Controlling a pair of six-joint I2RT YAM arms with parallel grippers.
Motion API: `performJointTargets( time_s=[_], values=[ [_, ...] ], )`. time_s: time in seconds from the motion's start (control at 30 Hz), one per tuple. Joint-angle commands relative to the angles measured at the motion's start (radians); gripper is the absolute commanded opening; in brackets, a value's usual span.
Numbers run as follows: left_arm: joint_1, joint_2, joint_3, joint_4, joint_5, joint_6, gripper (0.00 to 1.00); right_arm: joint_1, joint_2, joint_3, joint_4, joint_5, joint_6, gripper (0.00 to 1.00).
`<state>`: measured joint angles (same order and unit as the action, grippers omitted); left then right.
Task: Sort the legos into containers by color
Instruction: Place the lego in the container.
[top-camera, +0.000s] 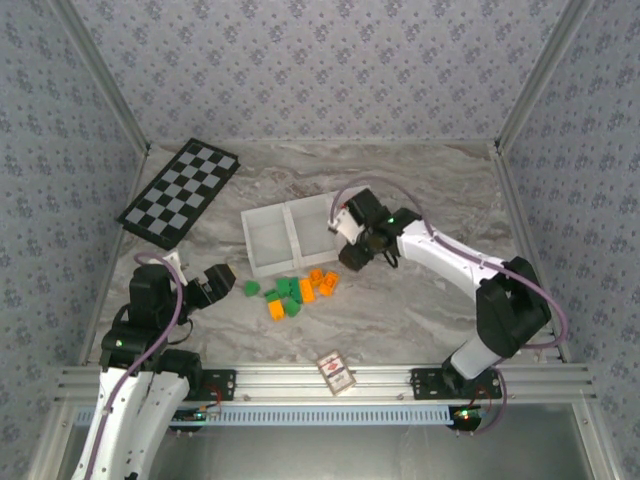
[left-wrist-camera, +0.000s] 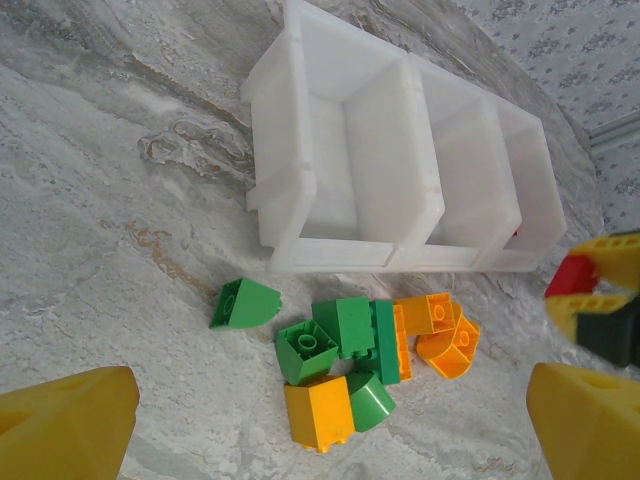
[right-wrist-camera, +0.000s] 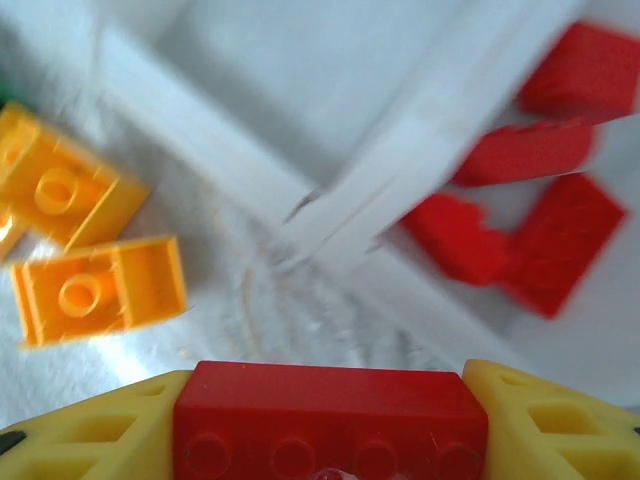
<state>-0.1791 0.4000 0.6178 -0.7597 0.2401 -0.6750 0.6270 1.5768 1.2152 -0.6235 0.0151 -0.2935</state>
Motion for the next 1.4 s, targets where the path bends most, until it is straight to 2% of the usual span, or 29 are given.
performJointTargets(
  time_s=[0.0, 0.17, 0.33, 0.47, 0.57, 0.77, 0.9, 1.03, 1.13, 1.37],
  values=[
    [-0.005, -0.013, -0.001, 0.007, 0.016, -0.005, 1.0, -0.068, 0.061, 0.153, -0.043, 0.015, 0.093, 0.5],
    [-0.005, -0.016, 0.0, 0.002, 0.016, -0.005, 1.0, -0.141, 0.256, 0.4, -0.141, 0.012, 0.175, 0.5],
    [-0.007, -0.022, 0.002, -0.003, 0.014, -0.005, 1.0, -0.179, 0.412, 0.57, -0.213, -0.008, 0.232, 0.51],
    [-0.007, -0.022, 0.001, -0.001, 0.014, -0.005, 1.0, -0.207, 0.47, 0.623, -0.228, -0.048, 0.284, 0.54],
    [-0.007, -0.021, 0.002, 0.0, 0.013, -0.005, 1.0, -0.215, 0.482, 0.63, -0.235, -0.057, 0.304, 0.6],
    [-0.007, -0.018, 0.002, -0.001, 0.01, -0.005, 1.0, -0.217, 0.445, 0.625, -0.261, -0.046, 0.375, 0.8],
    [-0.007, -0.015, 0.002, -0.001, 0.008, -0.005, 1.0, -0.219, 0.404, 0.616, -0.284, -0.037, 0.455, 0.88],
    [-0.007, -0.011, 0.004, 0.003, 0.01, 0.0, 1.0, -0.217, 0.348, 0.591, -0.301, -0.02, 0.531, 0.88],
    [-0.007, 0.003, 0.011, 0.012, 0.022, 0.008, 1.0, -0.193, 0.261, 0.504, -0.285, -0.013, 0.629, 0.85],
    [-0.007, 0.075, 0.068, 0.024, 0.07, 0.076, 1.0, -0.031, 0.042, 0.2, -0.188, 0.116, 0.964, 0.86]
  ],
)
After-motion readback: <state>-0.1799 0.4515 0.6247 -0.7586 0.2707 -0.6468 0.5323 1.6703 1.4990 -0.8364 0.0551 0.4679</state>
